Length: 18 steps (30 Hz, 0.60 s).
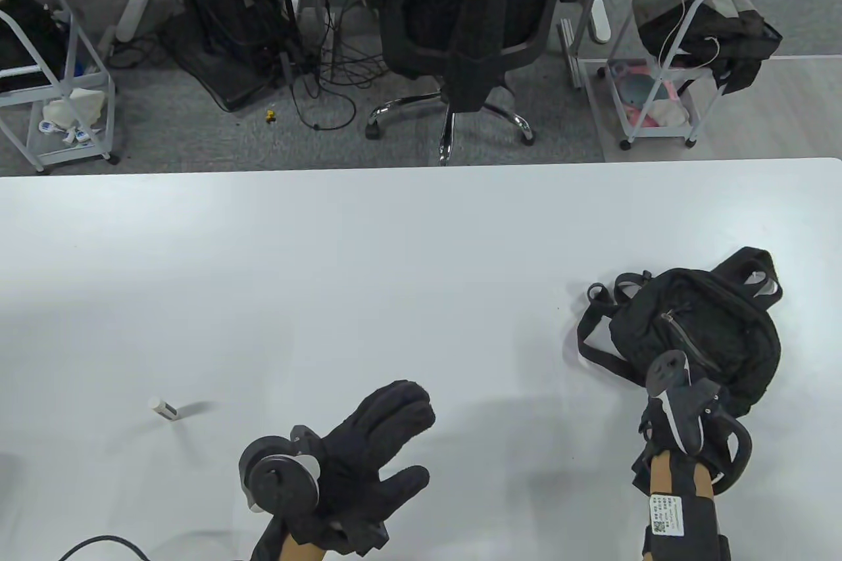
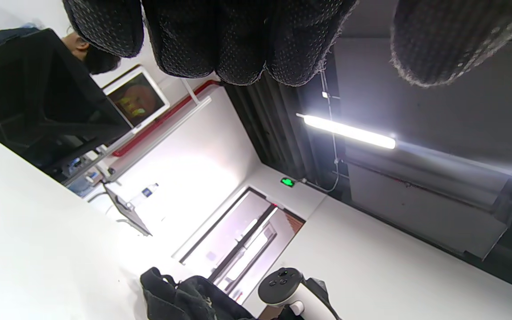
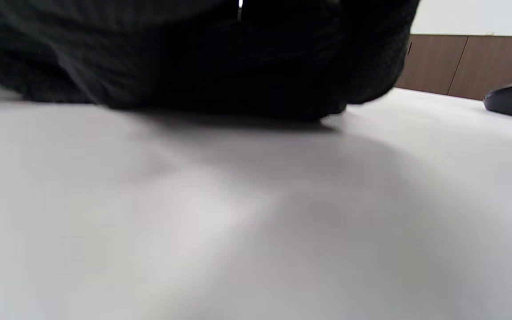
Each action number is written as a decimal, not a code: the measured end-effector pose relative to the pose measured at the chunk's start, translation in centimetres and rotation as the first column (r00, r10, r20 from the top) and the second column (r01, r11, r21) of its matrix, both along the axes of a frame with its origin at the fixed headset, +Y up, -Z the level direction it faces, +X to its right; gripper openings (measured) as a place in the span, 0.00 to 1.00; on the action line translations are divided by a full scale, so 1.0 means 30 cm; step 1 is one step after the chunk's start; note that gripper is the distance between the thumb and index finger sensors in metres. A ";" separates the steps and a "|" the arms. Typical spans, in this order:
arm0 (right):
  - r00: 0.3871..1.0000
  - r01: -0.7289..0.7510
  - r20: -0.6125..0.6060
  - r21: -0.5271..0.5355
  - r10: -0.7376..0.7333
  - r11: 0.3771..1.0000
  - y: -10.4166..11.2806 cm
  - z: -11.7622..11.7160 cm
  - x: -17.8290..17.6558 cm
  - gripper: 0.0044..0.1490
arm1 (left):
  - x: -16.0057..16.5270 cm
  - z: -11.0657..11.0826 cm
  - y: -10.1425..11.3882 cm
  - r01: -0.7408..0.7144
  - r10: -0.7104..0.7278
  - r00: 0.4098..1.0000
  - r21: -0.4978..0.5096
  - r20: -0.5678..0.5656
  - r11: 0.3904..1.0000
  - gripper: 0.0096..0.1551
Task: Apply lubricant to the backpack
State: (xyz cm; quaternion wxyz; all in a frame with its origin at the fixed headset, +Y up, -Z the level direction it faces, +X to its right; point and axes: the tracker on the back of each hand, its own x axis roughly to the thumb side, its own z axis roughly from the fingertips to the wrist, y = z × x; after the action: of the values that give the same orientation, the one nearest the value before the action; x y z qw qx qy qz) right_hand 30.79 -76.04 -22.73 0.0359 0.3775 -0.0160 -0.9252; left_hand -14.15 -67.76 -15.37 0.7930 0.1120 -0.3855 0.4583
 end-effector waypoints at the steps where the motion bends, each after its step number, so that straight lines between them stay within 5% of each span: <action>1: 1.000 0.013 -0.007 0.020 -0.013 1.000 0.007 0.002 0.001 0.33 | -0.001 -0.002 -0.001 0.002 -0.002 1.000 -0.003 -0.002 1.000 0.45; 6: 0.995 0.088 -0.053 0.138 -0.081 0.987 0.051 0.026 0.019 0.29 | -0.002 -0.003 0.001 0.015 -0.015 1.000 -0.002 -0.008 1.000 0.45; 12: 0.940 0.302 -0.274 0.383 -0.204 0.873 0.174 0.075 -0.018 0.29 | 0.000 0.000 0.010 0.020 -0.020 1.000 0.010 -0.012 1.000 0.45; 18: 0.850 0.417 -0.493 0.417 -0.185 0.807 0.236 0.121 -0.136 0.28 | -0.017 0.000 0.013 0.013 -0.013 0.999 0.008 -0.031 1.000 0.44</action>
State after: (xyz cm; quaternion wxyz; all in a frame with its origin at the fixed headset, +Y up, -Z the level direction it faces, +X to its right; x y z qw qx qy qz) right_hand 26.71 -68.94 -19.09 -0.2136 0.1526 0.1762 -0.9487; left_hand -14.67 -67.38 -15.37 0.8013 0.1199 -0.3760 0.4496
